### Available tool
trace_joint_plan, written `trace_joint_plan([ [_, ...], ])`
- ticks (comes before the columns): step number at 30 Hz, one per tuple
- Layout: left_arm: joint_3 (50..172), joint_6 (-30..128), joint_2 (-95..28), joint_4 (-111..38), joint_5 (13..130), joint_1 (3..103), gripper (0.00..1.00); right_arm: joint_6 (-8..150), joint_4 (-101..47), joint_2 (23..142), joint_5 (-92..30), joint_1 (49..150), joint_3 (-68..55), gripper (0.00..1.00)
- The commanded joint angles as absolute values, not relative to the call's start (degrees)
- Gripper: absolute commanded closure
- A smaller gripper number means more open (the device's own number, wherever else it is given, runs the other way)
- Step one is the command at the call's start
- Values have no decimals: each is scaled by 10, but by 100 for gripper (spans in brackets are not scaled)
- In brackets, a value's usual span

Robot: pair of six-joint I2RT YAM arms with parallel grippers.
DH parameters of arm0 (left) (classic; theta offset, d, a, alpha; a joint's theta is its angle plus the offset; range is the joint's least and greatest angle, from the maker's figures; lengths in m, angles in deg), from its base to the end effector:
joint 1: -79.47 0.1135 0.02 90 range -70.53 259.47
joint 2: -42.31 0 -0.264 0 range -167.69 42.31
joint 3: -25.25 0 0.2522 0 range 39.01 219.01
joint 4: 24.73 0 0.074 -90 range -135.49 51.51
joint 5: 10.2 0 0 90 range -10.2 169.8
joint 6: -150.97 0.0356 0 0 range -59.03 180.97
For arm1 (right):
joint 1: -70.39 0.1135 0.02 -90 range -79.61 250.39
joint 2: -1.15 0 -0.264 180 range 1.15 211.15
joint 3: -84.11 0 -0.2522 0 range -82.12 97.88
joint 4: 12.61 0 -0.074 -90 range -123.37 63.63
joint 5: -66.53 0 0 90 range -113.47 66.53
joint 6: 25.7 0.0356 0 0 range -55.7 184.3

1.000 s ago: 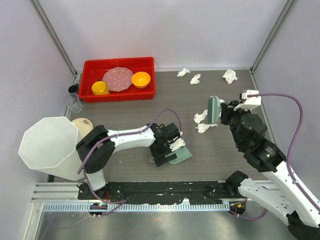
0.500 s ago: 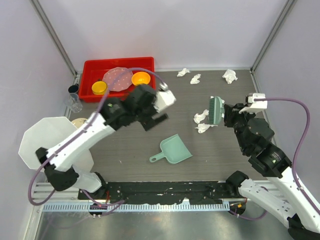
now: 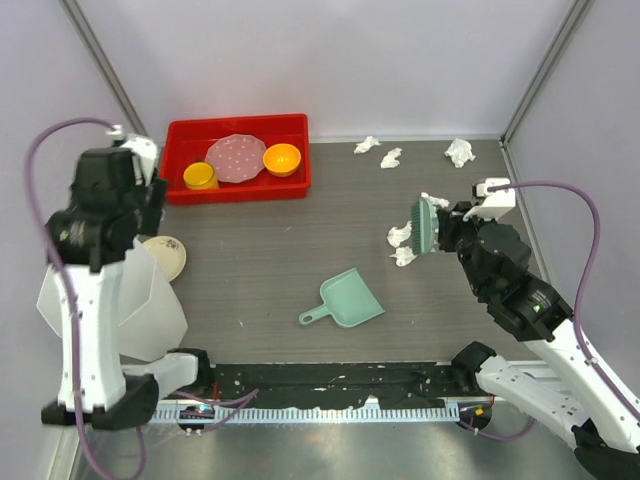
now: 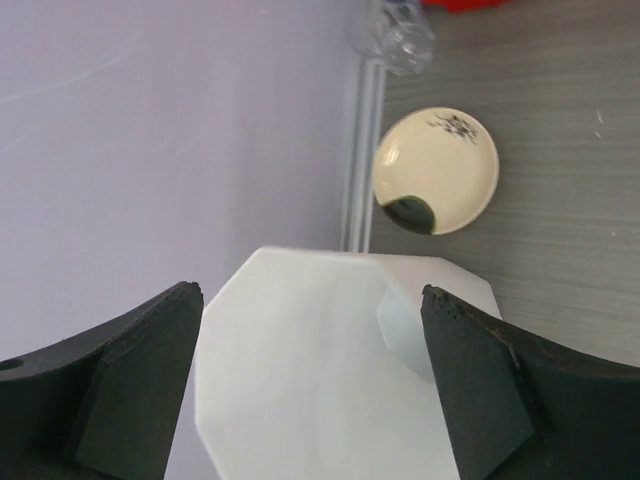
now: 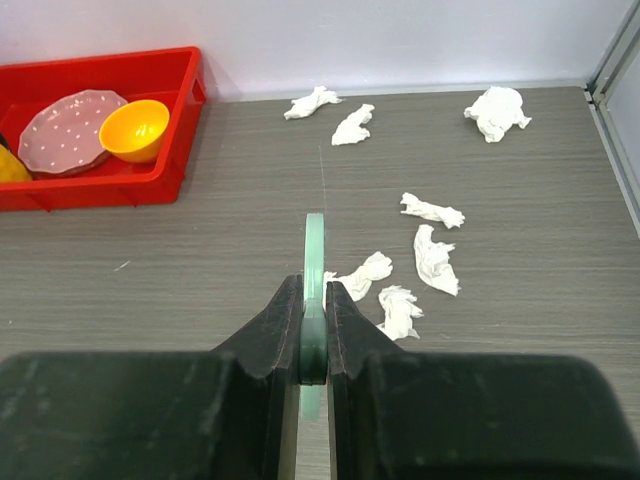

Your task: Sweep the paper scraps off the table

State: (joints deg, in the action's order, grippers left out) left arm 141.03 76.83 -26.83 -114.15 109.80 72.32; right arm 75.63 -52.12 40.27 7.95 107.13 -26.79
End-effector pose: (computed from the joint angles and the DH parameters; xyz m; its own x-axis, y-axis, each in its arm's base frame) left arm 0.1769 -0.0043 0.4724 -0.7183 0.3286 -0.6132 -0.0624 0.8474 0.5272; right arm 0.1205 0.0668 0.3888 -0.1494 0.0977 -0.9839 -0.0705 0.9915 0.1091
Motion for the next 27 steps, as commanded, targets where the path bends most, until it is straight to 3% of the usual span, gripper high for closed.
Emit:
trace_joint_plan([
  [1, 1435, 756, -179, -1205, 1067, 778, 11, 754, -502, 425, 64, 1070, -232, 99],
  [6, 1391, 839, -134, -1173, 1100, 778, 17, 741, -545, 461, 59, 1070, -183, 99],
  [13, 1331, 1076, -128, -1222, 949, 778, 14, 753, -583, 439, 63, 1070, -164, 99],
  [16, 1387, 1174, -164, -1244, 927, 782, 16, 754, -577, 406, 61, 1070, -195, 99],
  [20, 1579, 1235, -287, -1337, 893, 821, 16, 745, -567, 376, 47, 1070, -231, 99],
  [27, 1558, 1441, -314, -1338, 829, 941, 11, 695, -531, 359, -11, 1070, -279, 99],
])
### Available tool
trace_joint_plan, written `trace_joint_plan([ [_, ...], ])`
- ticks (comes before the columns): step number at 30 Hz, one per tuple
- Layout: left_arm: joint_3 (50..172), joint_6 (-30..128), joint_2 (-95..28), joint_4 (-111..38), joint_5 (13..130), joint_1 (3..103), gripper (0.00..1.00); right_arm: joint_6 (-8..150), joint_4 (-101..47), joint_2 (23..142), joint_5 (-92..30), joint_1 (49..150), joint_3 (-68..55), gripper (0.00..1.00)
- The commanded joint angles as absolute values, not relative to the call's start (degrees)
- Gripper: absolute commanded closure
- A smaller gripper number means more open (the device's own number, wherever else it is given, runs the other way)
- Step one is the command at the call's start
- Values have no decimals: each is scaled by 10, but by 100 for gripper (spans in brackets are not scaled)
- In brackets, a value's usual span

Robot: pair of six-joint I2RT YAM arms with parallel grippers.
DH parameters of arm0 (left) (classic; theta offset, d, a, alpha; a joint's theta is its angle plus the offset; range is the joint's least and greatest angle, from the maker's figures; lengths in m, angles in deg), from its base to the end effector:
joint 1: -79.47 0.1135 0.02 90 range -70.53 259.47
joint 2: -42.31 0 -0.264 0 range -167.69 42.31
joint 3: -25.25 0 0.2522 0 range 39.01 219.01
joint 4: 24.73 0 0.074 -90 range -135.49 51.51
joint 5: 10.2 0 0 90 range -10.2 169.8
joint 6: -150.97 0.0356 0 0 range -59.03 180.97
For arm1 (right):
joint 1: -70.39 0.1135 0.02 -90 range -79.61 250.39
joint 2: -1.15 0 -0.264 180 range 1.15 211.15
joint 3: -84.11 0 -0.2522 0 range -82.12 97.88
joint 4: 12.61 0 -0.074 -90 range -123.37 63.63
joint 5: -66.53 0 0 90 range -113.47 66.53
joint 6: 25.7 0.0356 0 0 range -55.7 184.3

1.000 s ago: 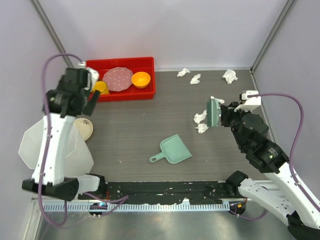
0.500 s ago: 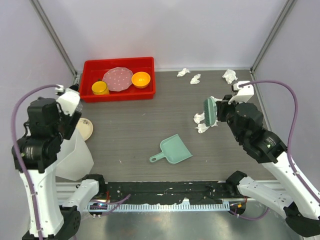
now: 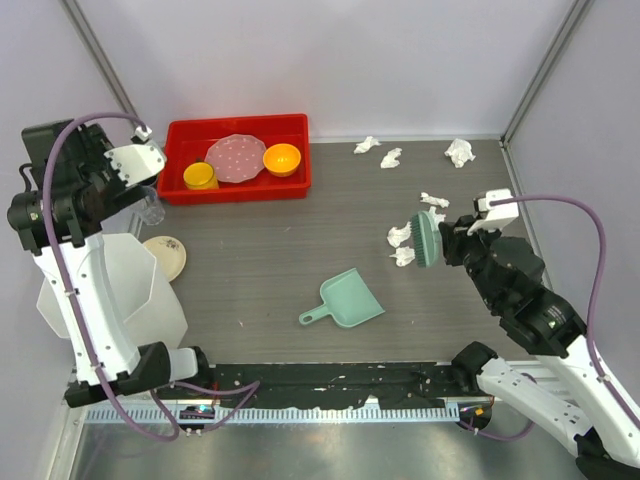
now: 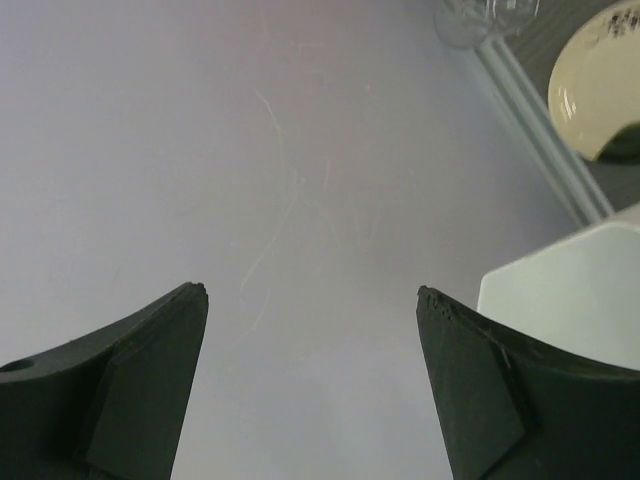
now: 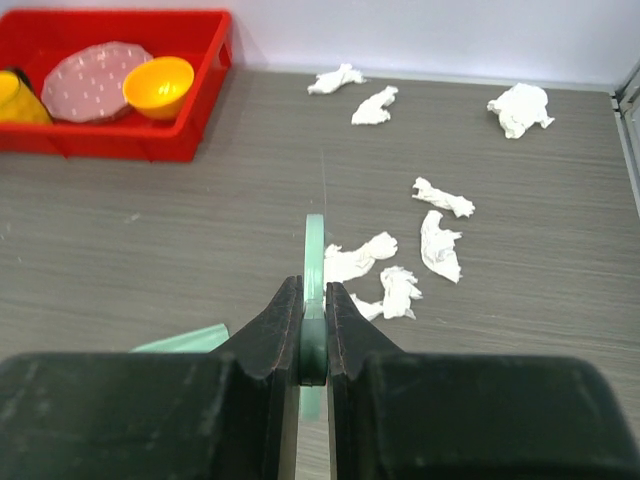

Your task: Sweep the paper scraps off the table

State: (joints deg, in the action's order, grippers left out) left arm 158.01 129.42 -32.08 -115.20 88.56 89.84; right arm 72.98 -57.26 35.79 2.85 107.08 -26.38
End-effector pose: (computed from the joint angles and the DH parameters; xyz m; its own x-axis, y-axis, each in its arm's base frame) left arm 0.1699 0.0366 0.5245 -0.4755 0.8475 -0.2359 0.3742 0.4375 0.8176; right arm 0.1009 0.0555 0.3898 -0.1626 0.0475 -0.9855 -0.1625 0.9839 0.0743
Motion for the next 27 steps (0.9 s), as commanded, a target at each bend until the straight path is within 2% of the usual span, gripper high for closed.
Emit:
trace_joint_plan([
  [1, 1542, 1446, -304, -1337, 827, 942, 11, 686, -530, 360, -13, 1071, -280, 99],
  [7, 1379, 1461, -163, -1337, 875, 942, 6, 660, -503, 365, -52, 1070, -295, 99],
  [10, 1306, 1457, -160, -1338, 896, 942, 6, 654, -497, 382, -87, 1070, -289, 99],
  [14, 1331, 1467, -209, -1336, 861, 941, 9, 650, -498, 401, -100, 1070, -280, 99],
  [17, 1343, 1515, -221, -1336, 817, 942, 7, 649, -509, 404, -102, 1070, -277, 99],
  [23, 1214, 1637, -159, -1304, 848, 942, 4, 667, -533, 410, -103, 1070, -247, 99],
  [27, 1229, 1629, -192, -1317, 853, 943, 5, 694, -541, 423, -108, 1070, -212, 99],
])
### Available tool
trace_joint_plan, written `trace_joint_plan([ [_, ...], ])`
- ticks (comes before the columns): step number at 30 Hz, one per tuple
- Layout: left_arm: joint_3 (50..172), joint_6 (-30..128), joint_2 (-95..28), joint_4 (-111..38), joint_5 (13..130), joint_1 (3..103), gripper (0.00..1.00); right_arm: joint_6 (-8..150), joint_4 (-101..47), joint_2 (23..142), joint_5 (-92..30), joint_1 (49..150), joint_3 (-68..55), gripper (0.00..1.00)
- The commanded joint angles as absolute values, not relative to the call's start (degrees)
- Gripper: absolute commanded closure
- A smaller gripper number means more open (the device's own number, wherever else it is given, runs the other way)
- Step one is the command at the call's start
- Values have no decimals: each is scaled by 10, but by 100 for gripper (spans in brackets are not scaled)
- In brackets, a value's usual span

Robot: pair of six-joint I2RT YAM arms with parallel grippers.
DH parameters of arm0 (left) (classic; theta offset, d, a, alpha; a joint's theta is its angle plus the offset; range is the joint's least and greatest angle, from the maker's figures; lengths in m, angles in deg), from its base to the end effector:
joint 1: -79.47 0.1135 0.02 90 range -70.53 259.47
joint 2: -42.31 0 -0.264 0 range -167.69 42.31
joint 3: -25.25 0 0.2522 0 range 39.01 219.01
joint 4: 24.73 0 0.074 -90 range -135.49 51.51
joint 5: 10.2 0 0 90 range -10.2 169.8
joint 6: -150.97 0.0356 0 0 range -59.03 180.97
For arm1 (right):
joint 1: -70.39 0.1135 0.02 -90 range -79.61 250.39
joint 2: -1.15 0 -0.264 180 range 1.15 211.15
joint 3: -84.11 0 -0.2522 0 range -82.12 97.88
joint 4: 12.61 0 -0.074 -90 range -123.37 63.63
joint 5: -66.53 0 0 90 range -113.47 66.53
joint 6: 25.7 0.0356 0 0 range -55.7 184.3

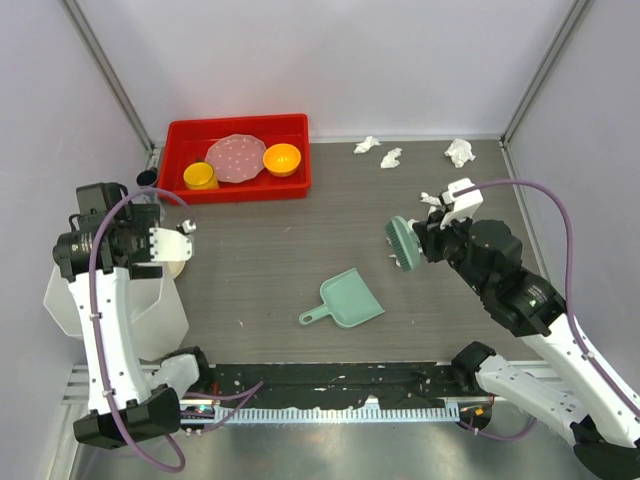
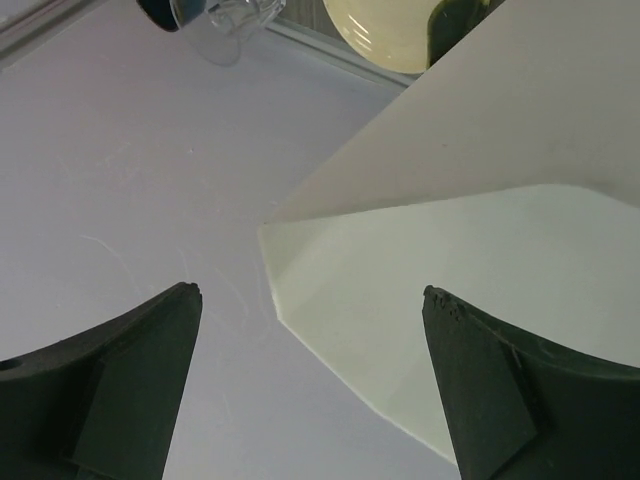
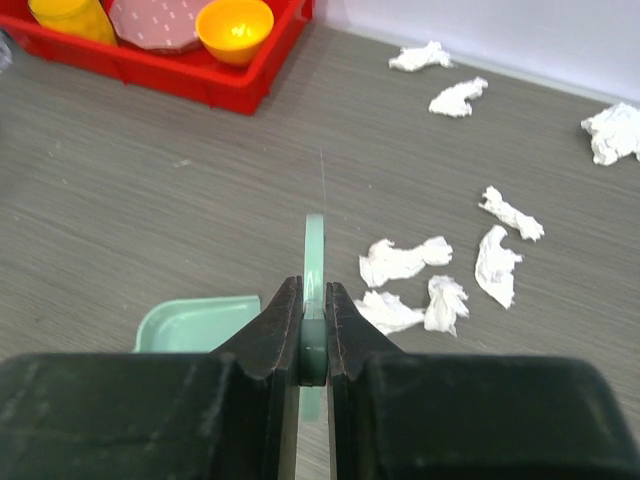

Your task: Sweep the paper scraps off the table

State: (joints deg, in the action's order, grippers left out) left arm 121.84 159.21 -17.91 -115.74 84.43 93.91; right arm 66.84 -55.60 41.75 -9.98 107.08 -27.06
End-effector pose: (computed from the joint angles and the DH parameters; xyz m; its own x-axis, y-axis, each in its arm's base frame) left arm 0.1497 0.0415 0.4029 -0.1776 0.9729 0.1481 0.8237 0.0646 0.5633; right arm 0.1227 0.0810 0.3769 -0.2218 -0.1115 -0.9687 -0.3907 0.9204 -0.0165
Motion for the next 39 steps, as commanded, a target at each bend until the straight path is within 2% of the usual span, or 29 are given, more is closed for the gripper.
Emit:
trace_joint_plan([
  [1, 1247, 1628, -209, -1320, 848, 945, 5, 706, -541, 425, -108, 1071, -204, 99],
  [7, 1237, 1668, -211, -1270, 812, 947, 7, 743, -551, 433, -114, 1070, -170, 99],
  [15, 1199, 1705, -206, -1240, 752, 947, 15, 763, -576, 426, -98, 1070, -166, 99],
  [18, 1210, 1700, -214, -1249, 734, 948, 27, 763, -584, 431, -98, 1070, -159, 99],
  [19, 1219, 1698, -221, -1255, 730, 947, 38, 763, -585, 432, -98, 1070, -159, 99],
  [21, 1227, 1691, -225, -1278, 726, 947, 48, 762, -585, 429, -96, 1070, -160, 99],
  [24, 1228, 1680, -223, -1287, 721, 947, 74, 762, -585, 425, -91, 1070, -164, 99],
  [25, 1219, 1674, -221, -1282, 721, 947, 100, 763, -586, 424, -91, 1070, -165, 99],
  [30, 1194, 1631, -197, -1209, 729, 947, 100, 767, -584, 415, -90, 1071, -172, 99],
  [33, 1222, 1538, -227, -1172, 734, 947, 100, 769, -585, 411, -91, 1070, -174, 99],
  [39, 1456, 1268, -402, -1303, 745, 927, 100, 779, -580, 414, -99, 1070, -179, 99],
])
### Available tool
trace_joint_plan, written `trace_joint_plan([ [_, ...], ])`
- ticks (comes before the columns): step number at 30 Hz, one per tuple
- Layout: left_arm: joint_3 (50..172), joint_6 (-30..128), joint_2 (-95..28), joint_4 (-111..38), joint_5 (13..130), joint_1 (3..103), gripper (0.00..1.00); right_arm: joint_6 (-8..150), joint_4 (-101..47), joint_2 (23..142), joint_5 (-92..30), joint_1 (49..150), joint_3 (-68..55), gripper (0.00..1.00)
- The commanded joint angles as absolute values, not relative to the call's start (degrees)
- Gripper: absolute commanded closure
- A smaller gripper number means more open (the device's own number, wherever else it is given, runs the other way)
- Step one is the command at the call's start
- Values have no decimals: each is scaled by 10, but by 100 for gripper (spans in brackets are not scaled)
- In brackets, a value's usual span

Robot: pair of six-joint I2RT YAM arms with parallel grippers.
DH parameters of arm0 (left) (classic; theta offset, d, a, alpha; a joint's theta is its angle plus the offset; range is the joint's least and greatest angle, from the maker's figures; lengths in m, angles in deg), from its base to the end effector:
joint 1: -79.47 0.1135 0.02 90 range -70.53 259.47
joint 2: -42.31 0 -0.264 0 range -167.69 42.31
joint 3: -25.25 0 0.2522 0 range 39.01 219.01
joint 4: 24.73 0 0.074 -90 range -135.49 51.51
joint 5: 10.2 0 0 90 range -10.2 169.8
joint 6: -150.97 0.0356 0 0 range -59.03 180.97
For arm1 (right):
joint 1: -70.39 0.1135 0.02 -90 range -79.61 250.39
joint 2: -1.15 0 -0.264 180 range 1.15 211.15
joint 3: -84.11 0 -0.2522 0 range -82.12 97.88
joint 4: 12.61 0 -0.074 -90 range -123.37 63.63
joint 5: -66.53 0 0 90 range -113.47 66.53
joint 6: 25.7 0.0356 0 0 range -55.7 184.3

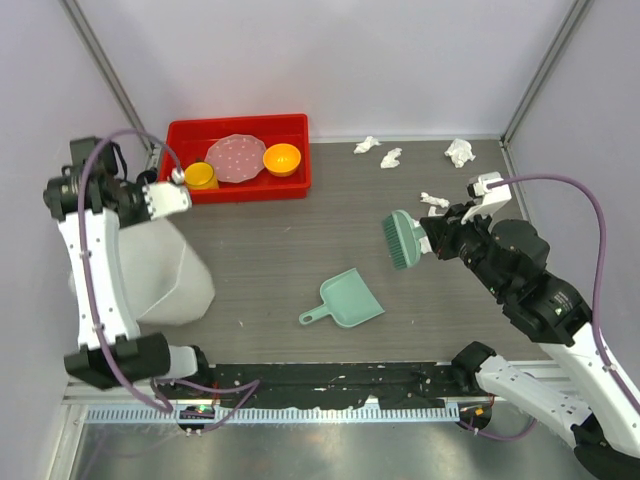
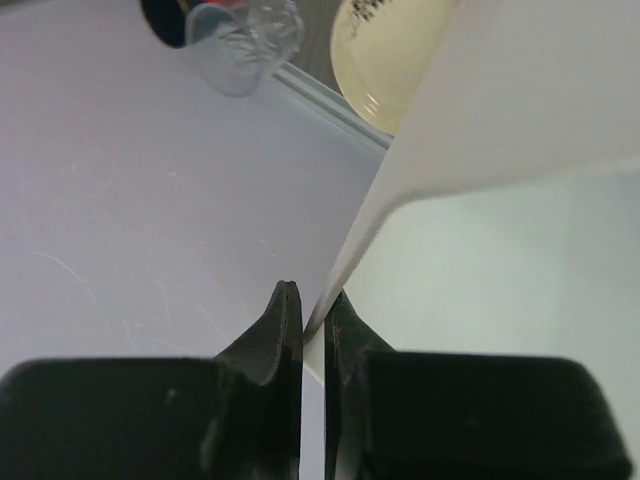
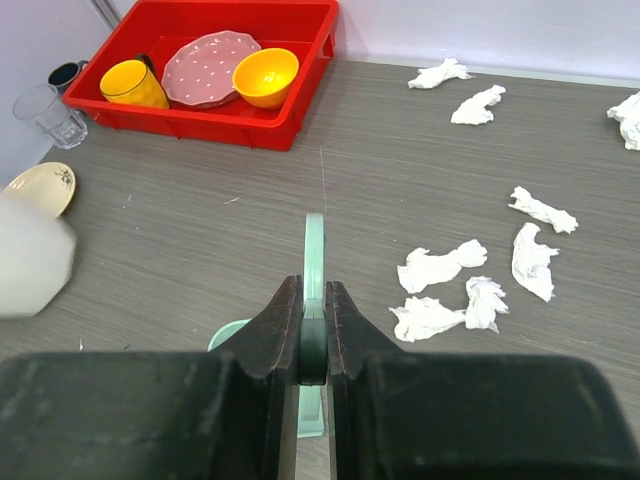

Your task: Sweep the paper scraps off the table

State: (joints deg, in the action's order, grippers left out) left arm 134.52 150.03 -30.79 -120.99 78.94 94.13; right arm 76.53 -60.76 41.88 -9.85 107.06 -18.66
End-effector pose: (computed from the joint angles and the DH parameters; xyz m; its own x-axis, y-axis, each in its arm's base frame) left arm 0.1951 0.0505 0.4199 -0.2595 0.9655 -0.0212 0.8344 0.2352 0.4984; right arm 0.1085 0.0703 0.4138 -0.2421 0.0765 -0.9672 -0.3521 0.9220 0.1610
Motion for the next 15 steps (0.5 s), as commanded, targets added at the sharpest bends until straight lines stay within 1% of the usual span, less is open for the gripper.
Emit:
trace_joint_plan([
  [1, 1475, 1232, -434, -1306, 755, 913, 100, 778, -578, 414, -99, 1070, -180, 99],
  [2, 1473, 1189, -440, -1291, 771, 902, 100, 783, -577, 411, -100, 1070, -181, 99],
  [6, 1404, 1149, -440, -1235, 846, 841, 100, 785, -573, 404, -99, 1071, -190, 99],
  [8, 1411, 1124, -466, -1231, 847, 816, 100, 784, -577, 402, -97, 1070, -190, 99],
  [9, 1430, 1097, -483, -1240, 839, 812, 100, 782, -583, 397, -95, 1071, -189, 99],
  [13, 1608, 1019, -590, -1332, 748, 811, 100, 779, -592, 387, -87, 1070, -192, 99],
  [15, 1625, 999, -611, -1337, 734, 809, 100, 779, -598, 383, -84, 1070, -193, 99],
])
